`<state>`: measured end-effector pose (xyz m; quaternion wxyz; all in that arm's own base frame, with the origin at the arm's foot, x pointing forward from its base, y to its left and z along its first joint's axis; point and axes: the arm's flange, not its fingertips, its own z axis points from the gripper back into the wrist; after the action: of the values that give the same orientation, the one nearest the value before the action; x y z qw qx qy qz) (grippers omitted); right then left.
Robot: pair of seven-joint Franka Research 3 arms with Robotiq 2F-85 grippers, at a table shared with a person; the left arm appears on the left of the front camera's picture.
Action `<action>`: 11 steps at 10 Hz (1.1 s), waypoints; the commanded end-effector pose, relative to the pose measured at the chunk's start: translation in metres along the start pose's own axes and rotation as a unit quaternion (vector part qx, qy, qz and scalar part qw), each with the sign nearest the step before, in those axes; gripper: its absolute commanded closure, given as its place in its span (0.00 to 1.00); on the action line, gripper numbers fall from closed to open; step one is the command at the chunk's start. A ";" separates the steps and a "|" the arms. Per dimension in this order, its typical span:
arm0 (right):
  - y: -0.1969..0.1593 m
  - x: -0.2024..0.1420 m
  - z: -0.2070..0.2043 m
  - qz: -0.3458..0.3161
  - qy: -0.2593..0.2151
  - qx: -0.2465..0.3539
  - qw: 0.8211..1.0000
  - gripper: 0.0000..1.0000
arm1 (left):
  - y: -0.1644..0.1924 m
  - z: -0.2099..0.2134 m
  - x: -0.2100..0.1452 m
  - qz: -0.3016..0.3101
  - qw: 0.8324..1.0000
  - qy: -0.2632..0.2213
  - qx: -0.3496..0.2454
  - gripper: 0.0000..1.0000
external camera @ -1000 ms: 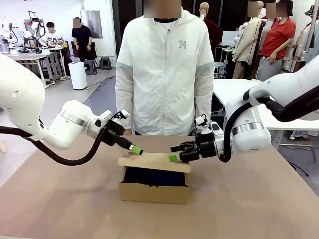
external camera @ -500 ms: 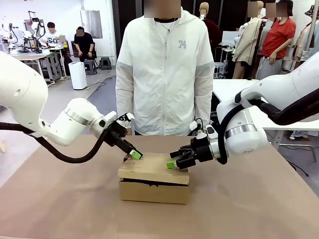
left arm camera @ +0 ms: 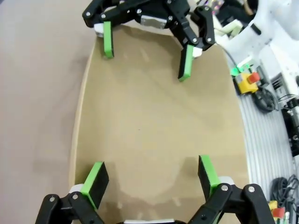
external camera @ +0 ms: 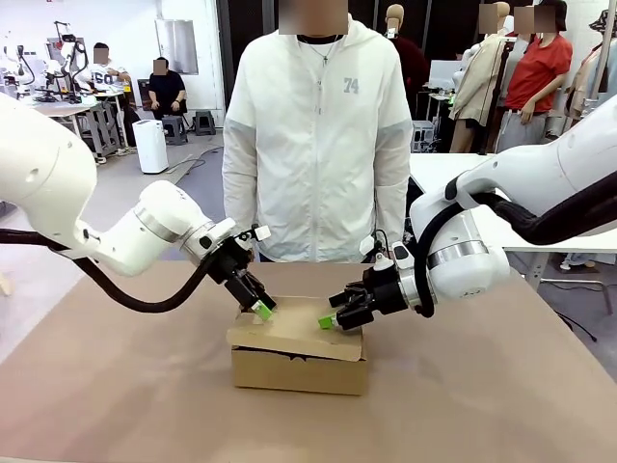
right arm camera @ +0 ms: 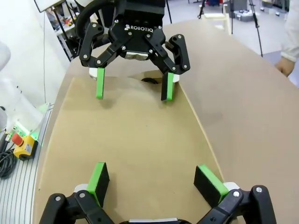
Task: Pack the items into the box.
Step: Close the Mailer Box.
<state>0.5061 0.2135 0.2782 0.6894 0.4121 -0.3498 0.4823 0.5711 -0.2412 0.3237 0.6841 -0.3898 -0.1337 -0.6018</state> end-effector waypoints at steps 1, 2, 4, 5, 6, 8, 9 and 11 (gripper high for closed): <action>-0.006 -0.016 -0.012 -0.016 0.053 0.005 0.998 0.00 | -0.003 -0.023 -0.031 0.017 0.997 0.059 0.049 0.00; -0.006 -0.019 -0.015 -0.017 0.059 0.005 0.998 0.00 | -0.007 -0.023 -0.027 0.009 0.996 0.062 0.056 0.00; -0.007 -0.024 -0.021 0.003 0.084 -0.007 0.996 0.00 | -0.008 -0.022 -0.026 0.002 0.996 0.063 0.063 0.00; -0.008 -0.021 -0.019 0.000 0.076 -0.005 0.997 0.00 | -0.008 -0.021 -0.025 -0.001 0.996 0.058 0.064 0.00; -0.008 -0.015 -0.012 0.002 0.054 0.010 0.998 0.00 | -0.009 -0.018 -0.023 -0.015 0.997 0.042 0.061 0.00; -0.010 0.010 0.008 -0.026 -0.009 0.056 0.998 0.00 | -0.021 -0.003 -0.016 -0.054 0.996 -0.012 0.065 0.00; -0.012 0.027 0.023 -0.058 -0.042 0.078 0.994 0.00 | -0.030 0.008 -0.011 -0.071 0.994 -0.048 0.067 0.00; -0.019 0.057 0.055 -0.127 -0.083 0.105 0.983 0.00 | -0.050 0.033 -0.002 -0.091 0.986 -0.128 0.053 0.00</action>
<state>0.5242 0.1905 0.3250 0.6571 0.5361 -0.3164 0.4250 0.5514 -0.2272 0.3561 0.6473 -0.3824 -0.2585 -0.6066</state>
